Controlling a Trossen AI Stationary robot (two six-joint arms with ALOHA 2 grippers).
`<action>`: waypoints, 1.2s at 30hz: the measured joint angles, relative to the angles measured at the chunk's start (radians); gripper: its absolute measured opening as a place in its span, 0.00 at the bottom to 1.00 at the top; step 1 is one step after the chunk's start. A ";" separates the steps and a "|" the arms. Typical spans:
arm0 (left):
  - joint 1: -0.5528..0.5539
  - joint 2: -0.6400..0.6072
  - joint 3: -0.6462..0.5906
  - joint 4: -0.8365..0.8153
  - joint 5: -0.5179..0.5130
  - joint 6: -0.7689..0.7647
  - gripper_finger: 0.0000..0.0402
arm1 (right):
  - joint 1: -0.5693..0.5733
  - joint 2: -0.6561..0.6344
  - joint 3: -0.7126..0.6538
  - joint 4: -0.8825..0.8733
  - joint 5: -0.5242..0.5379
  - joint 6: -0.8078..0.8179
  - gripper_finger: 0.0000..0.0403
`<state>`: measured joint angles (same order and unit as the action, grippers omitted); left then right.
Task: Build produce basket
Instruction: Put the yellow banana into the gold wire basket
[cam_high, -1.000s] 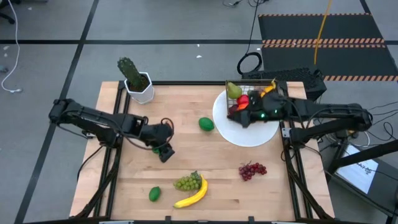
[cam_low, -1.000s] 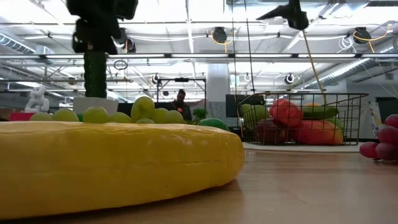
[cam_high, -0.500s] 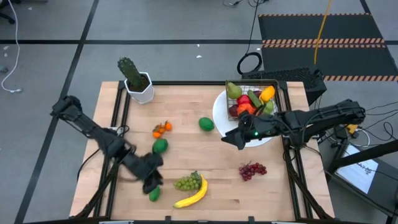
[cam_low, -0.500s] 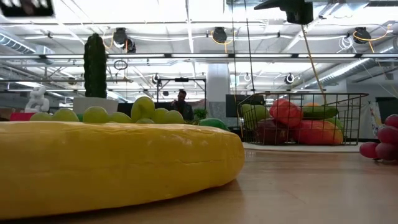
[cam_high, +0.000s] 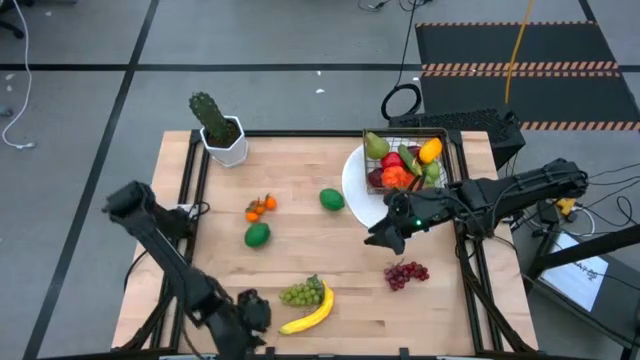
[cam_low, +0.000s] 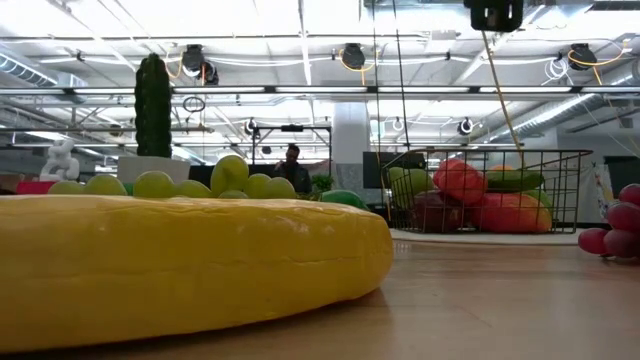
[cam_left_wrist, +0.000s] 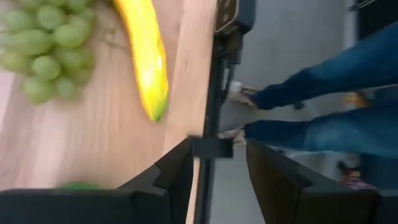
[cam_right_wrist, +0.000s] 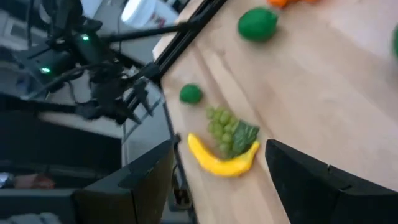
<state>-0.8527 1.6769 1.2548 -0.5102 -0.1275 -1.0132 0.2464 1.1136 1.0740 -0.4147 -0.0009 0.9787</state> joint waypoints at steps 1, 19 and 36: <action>0.001 0.040 0.036 -0.008 -0.009 0.008 0.38 | 0.009 -0.001 0.000 -0.001 -0.004 -0.003 0.62; 0.074 0.351 0.278 -0.112 -0.134 -0.037 0.67 | 0.161 -0.006 0.000 -0.081 -0.005 -0.110 0.62; 0.114 0.407 0.275 -0.144 -0.086 0.019 0.66 | 0.274 -0.007 -0.001 -0.083 0.000 -0.063 0.62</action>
<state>-0.7390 2.0837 1.5299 -0.6538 -0.2134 -0.9945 0.5199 1.1069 1.0733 -0.4974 -0.0005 0.9154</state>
